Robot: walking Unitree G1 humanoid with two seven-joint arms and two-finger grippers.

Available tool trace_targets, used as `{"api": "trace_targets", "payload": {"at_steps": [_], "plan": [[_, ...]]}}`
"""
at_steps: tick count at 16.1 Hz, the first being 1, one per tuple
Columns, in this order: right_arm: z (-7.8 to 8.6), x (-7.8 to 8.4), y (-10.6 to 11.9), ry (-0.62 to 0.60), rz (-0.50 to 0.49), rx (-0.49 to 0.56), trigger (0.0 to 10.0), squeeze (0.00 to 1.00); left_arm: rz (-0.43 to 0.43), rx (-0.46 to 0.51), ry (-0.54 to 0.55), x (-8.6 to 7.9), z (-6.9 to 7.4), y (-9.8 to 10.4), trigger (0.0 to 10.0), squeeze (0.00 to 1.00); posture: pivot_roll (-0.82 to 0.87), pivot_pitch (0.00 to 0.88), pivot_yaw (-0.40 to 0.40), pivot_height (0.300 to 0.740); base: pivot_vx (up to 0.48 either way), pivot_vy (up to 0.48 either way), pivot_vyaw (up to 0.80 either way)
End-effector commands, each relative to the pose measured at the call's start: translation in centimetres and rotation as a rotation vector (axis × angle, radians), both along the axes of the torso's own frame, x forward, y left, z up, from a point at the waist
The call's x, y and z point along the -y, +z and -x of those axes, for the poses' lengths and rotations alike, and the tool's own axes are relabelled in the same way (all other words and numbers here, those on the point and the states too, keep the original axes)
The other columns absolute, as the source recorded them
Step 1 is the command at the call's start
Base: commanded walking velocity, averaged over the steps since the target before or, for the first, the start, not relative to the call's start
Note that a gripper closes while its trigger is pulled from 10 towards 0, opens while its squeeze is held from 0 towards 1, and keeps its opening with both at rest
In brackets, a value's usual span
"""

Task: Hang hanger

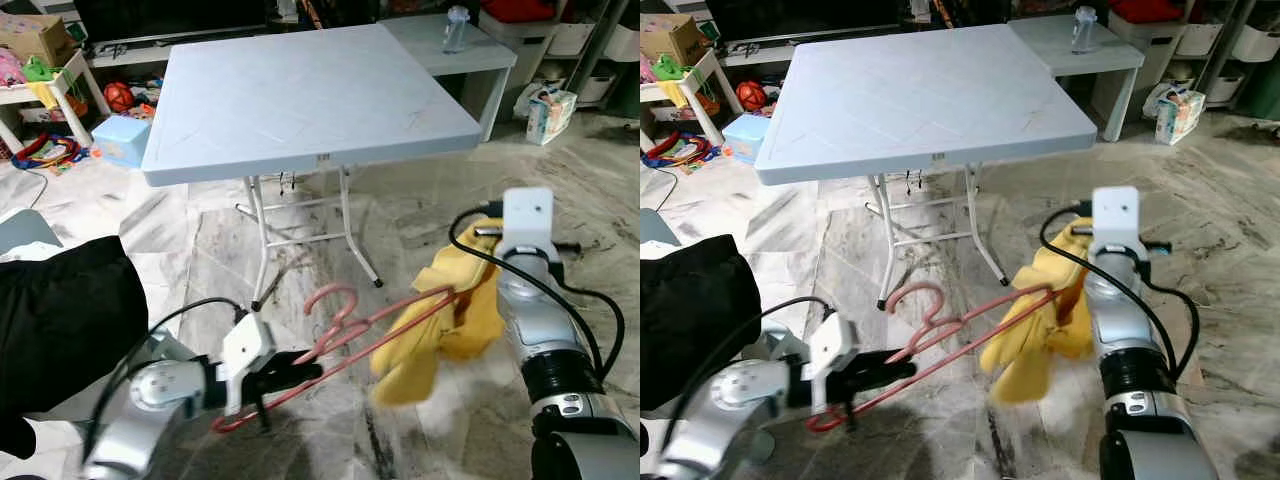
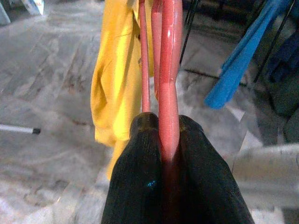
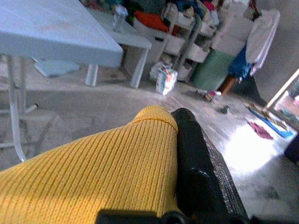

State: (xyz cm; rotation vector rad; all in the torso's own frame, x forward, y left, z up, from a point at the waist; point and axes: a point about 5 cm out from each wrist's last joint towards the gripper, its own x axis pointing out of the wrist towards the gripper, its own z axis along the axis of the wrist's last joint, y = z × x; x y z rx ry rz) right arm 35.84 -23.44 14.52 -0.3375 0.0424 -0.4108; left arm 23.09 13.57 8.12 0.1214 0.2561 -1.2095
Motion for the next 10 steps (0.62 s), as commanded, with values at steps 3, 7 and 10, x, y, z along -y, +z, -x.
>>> {"api": "trace_targets", "payload": {"at_steps": [3,7,10], "plan": [[-0.5,-0.5,1.4,0.039,-0.108,0.061,0.0,0.0,-0.11,-0.042,0.049,-1.4,0.3,-1.4,0.0,0.0,-0.04,0.05,0.004,0.74,0.0,0.0,0.0],[-0.4,-3.3,3.2,0.232,-0.31,0.112,0.0,0.0,-0.188,-0.021,0.261,-1.0,-3.7,-2.0,0.0,0.0,-0.06,0.047,0.008,0.74,0.0,0.0,0.0],[0.1,-4.2,3.7,0.32,-0.369,0.129,0.0,0.0,-0.123,-0.051,0.348,0.4,-5.8,-1.4,0.0,0.0,-0.07,0.044,0.01,0.74,0.0,0.0,0.0]]}}
